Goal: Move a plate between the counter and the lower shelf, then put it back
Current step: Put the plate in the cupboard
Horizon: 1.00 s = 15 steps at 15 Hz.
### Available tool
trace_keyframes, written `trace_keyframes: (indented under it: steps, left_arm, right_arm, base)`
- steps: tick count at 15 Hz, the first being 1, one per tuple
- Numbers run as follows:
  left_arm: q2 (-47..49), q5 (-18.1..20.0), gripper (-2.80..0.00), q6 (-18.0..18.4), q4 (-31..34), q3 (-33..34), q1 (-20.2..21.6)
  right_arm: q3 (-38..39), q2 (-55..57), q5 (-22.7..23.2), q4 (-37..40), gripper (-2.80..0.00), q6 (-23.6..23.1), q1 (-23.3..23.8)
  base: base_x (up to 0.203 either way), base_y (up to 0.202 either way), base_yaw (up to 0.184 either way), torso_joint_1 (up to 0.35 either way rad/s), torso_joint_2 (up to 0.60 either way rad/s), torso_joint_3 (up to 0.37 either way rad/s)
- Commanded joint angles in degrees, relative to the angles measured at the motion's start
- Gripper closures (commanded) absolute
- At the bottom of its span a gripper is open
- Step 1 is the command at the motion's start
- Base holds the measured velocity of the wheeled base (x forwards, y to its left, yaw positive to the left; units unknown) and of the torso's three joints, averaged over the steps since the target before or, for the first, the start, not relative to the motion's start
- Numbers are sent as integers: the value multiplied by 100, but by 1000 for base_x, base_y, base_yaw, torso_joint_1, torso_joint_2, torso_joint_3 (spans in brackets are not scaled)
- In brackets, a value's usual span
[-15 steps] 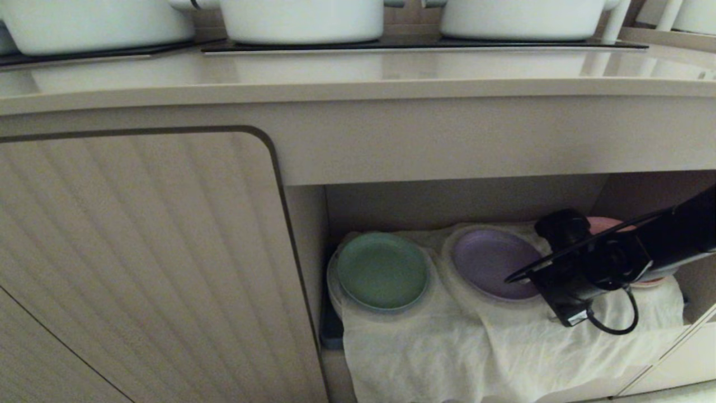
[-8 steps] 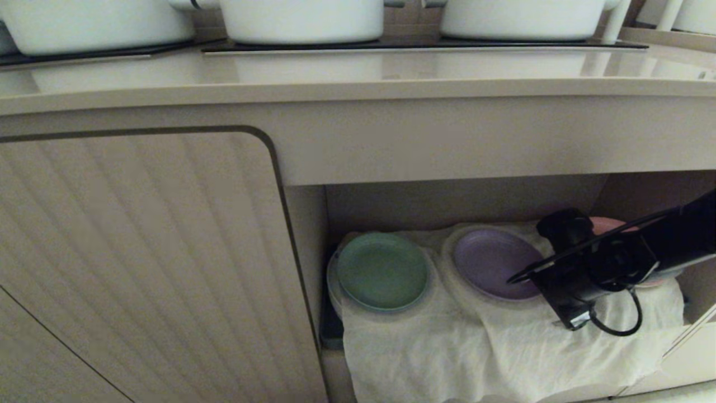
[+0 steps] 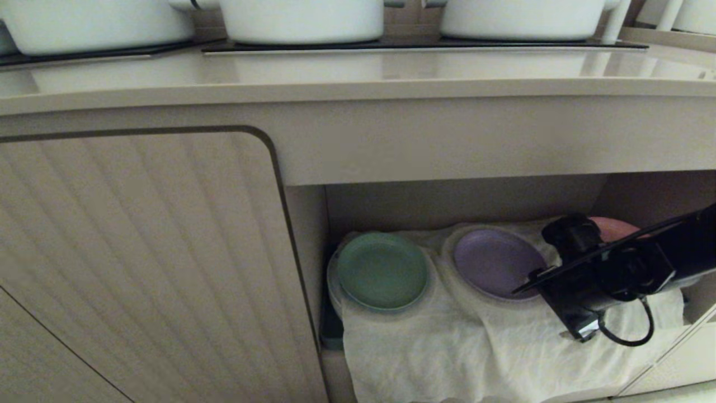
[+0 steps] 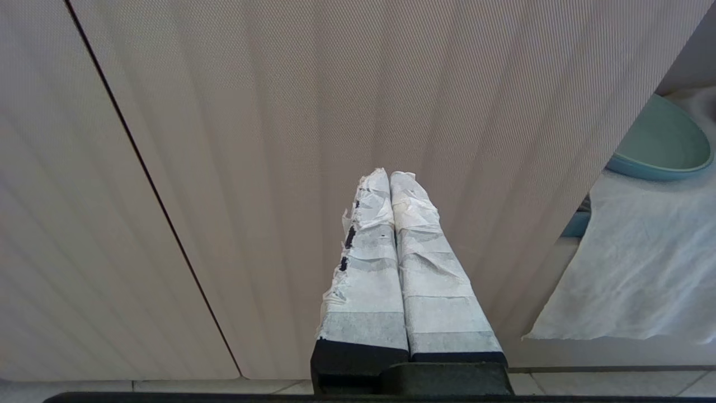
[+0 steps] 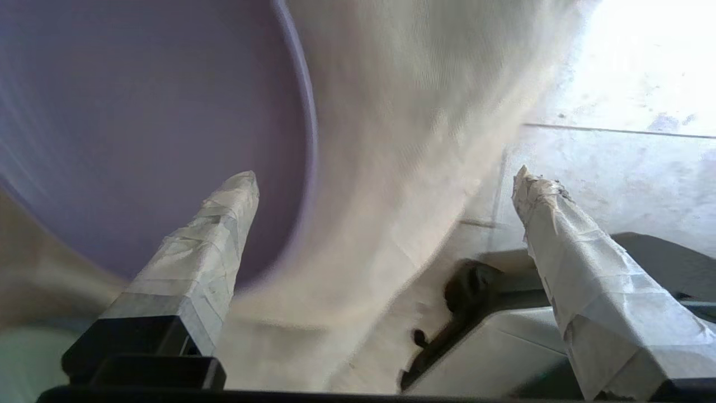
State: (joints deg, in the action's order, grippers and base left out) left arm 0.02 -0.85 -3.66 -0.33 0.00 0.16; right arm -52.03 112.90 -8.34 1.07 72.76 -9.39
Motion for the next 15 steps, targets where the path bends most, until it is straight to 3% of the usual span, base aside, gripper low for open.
trace_keyframes:
  steps: [1, 11, 15]
  left_arm:
    - [-2, -3, 0, -3, -2, 0, 2]
    - [-2, -3, 0, -3, -3, 0, 2]
    - [-2, -3, 0, -3, -2, 0, 2]
  right_arm:
    - [199, -216, 3, -16, -280, -12, -138]
    - [1050, -926, 133, -23, -280, -399, -664]
    - [1487, -1419, 227, 1, -280, -753, -936]
  base:
    - [0, 0, 0, 0, 0, 0]
    - [0, 0, 0, 0, 0, 0]
    - [0, 0, 0, 0, 0, 0]
